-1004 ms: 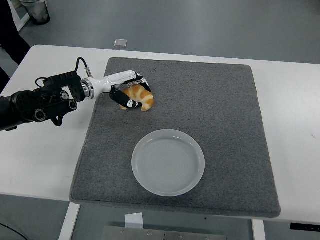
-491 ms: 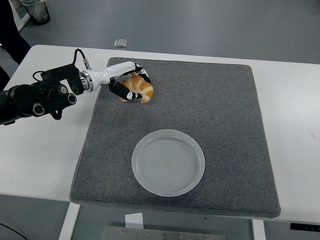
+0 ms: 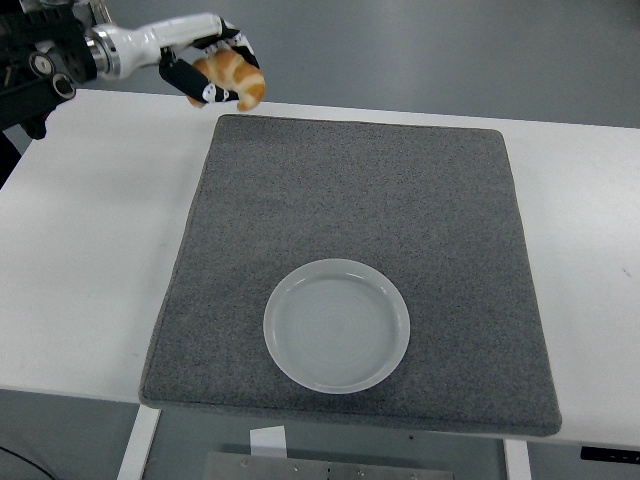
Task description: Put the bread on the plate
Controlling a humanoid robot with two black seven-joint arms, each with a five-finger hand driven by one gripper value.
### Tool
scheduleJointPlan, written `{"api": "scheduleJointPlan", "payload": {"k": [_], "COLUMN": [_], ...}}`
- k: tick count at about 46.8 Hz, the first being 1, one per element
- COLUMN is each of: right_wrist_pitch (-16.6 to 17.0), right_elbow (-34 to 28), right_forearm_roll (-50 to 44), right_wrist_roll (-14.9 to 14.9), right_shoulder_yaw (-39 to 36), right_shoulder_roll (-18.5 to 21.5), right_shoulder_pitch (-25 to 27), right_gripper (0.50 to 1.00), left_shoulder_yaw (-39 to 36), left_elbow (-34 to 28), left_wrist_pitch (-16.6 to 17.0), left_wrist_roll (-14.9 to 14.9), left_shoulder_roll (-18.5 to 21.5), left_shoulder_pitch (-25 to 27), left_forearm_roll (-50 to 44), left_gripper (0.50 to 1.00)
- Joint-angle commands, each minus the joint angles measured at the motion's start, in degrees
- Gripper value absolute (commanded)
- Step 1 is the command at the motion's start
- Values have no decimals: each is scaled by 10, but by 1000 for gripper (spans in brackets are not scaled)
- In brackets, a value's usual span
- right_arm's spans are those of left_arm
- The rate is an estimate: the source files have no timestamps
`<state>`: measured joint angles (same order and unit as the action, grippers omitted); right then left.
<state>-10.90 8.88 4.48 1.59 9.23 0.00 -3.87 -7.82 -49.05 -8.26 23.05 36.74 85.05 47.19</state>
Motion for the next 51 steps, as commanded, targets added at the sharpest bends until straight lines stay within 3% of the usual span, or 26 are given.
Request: {"api": "scheduleJointPlan", "payload": {"k": [1, 8, 16, 25, 37, 44, 51], "right_wrist_pitch": [0, 0, -1, 0, -1, -1, 0], "right_elbow": [0, 0, 0, 0, 0, 0, 0], "right_forearm_roll": [0, 0, 0, 0, 0, 0, 0], "right_wrist_roll": [0, 0, 0, 0, 0, 0, 0], "right_shoulder_yaw": [0, 0, 0, 0, 0, 0, 0], "right_shoulder_roll": [0, 0, 0, 0, 0, 0, 0], "right_shoulder_pitch": [0, 0, 0, 0, 0, 0, 0], "right_gripper": [952, 952, 952, 952, 952, 952, 952], "left_shoulder_yaw": [0, 0, 0, -1, -17, -16, -16], "left_elbow": [0, -9, -73, -198, -332, -364, -363], "left_wrist_pitch": [-25, -37, -27, 28, 104, 125, 155], "left_wrist_roll": [-1, -5, -21, -49, -55, -55, -55], "left_shoulder_roll": [4, -4, -29, -33, -32, -35, -47], "left_shoulder_pitch": [47, 101, 138, 143, 124, 87, 21], "left_forearm_roll": [0, -1, 0, 1, 1, 11, 98], "left_gripper": [500, 500, 500, 500, 500, 500, 500]}}
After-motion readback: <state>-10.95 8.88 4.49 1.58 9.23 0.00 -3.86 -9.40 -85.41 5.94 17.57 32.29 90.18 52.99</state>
